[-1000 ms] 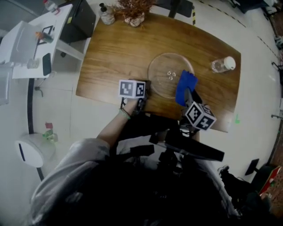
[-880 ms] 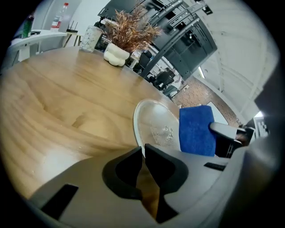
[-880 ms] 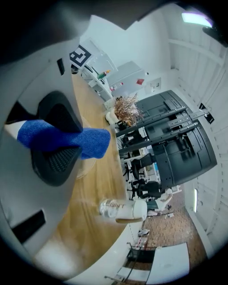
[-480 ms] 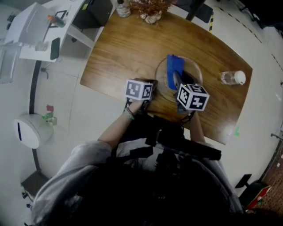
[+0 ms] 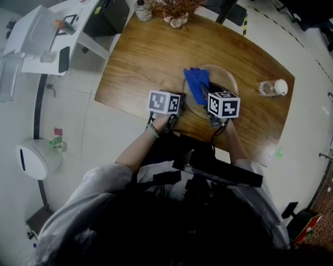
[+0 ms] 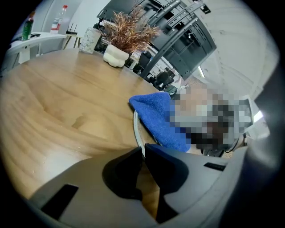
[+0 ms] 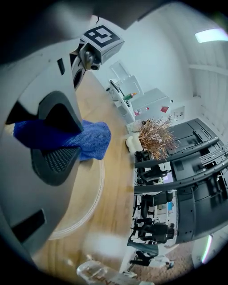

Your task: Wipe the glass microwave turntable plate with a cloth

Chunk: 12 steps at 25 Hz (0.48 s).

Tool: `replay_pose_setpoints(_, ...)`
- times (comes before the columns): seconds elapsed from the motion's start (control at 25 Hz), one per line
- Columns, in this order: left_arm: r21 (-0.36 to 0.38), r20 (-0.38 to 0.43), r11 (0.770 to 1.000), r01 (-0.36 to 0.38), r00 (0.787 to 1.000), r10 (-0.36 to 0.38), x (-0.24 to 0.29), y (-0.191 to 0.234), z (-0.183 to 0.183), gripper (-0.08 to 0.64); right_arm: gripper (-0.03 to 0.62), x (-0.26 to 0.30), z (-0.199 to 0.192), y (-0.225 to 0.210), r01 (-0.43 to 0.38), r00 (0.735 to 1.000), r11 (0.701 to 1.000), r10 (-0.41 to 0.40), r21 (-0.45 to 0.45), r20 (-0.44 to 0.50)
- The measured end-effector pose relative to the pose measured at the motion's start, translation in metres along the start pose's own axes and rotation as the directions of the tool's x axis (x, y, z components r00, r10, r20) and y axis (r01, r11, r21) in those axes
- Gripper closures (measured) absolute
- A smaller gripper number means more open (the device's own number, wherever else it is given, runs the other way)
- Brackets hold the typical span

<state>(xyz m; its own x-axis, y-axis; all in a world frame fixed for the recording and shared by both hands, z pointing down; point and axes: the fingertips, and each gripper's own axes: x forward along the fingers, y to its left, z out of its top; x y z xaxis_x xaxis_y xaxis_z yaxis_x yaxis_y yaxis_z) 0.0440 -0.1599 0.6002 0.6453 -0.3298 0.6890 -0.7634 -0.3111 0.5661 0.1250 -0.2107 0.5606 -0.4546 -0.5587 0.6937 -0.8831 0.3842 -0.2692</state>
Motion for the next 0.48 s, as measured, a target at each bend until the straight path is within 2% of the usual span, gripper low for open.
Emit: replay_pose_setpoints(0.48, 0.014, 0.005, 1.000, -0.005, 1.000, 0.005, 0.002, -0.003, 0.001, 0.548, 0.472, -0.029, 0.015, -0.086, 0.129, 0.991, 0.991, -0.131, -0.039, -0.038)
